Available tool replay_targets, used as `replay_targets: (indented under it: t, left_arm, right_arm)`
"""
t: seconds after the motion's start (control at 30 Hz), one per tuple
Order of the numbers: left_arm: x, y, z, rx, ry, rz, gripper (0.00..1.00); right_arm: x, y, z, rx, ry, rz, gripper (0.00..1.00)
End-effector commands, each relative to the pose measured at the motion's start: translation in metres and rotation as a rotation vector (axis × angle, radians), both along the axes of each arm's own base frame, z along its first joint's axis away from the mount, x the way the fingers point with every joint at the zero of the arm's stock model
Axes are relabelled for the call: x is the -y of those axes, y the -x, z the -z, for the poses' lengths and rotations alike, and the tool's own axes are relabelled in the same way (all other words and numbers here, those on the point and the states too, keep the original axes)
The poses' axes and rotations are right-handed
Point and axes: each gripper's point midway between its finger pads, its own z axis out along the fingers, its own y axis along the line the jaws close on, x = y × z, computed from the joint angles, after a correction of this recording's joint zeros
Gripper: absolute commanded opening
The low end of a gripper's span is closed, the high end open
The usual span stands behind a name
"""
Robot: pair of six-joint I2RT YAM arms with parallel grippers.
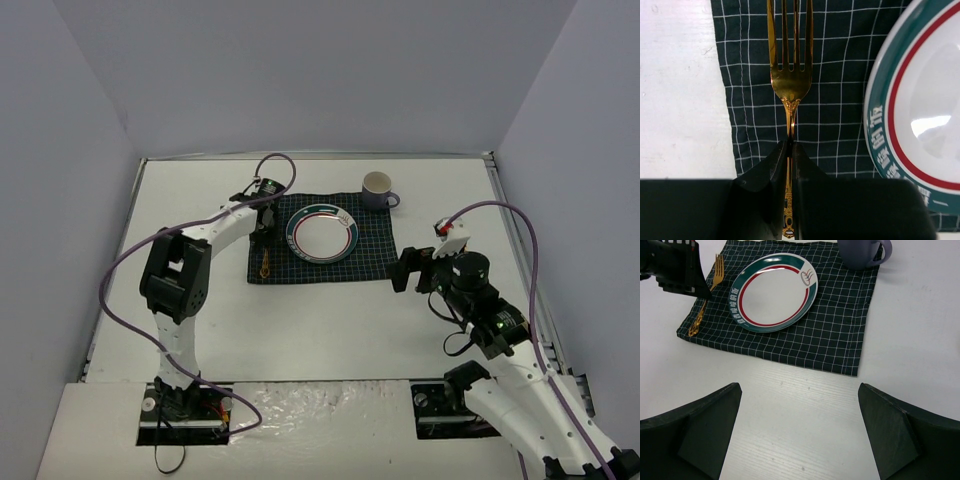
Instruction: Set the dinner table for one person
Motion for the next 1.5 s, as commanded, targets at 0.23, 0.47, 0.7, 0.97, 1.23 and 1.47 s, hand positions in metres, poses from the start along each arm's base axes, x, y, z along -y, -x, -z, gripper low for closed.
replay_targets:
  t: [0.23, 0.47, 0.7, 0.97, 1.23, 1.47]
  left_arm:
    - [0.004, -0.031, -0.011, 0.092, 0.016, 0.002, 0.0]
    - [0.001, -0.029, -0.002, 0.071, 0.023, -0.029, 0.0]
    - [-0.003, -0.021, 0.013, 0.026, 0.019, -0.05, 0.0]
    - [-0.004, -0.019, 0.009, 0.017, 0.015, -0.061, 0.02]
    - [-0.004, -0.021, 0.0, 0.025, 0.017, -0.07, 0.03]
    - [-0.004, -0.02, -0.001, 0.021, 0.021, -0.08, 0.0]
  right_arm:
    - [0.001, -0.008, -0.027, 0.065, -0.023, 0.026, 1.0]
    - [0.001, -0.009, -0.023, 0.052, -0.017, 0.028, 1.0]
    - [0.001, -0.009, -0.021, 0.047, -0.017, 0.029, 1.0]
    - [0.001, -0.01, -0.02, 0.043, -0.017, 0.031, 1.0]
    - [0.001, -0.008, -0.019, 0.04, -0.022, 0.03, 1.0]
    - [0.001, -0.007, -0.023, 0.053, -0.031, 0.028, 1.0]
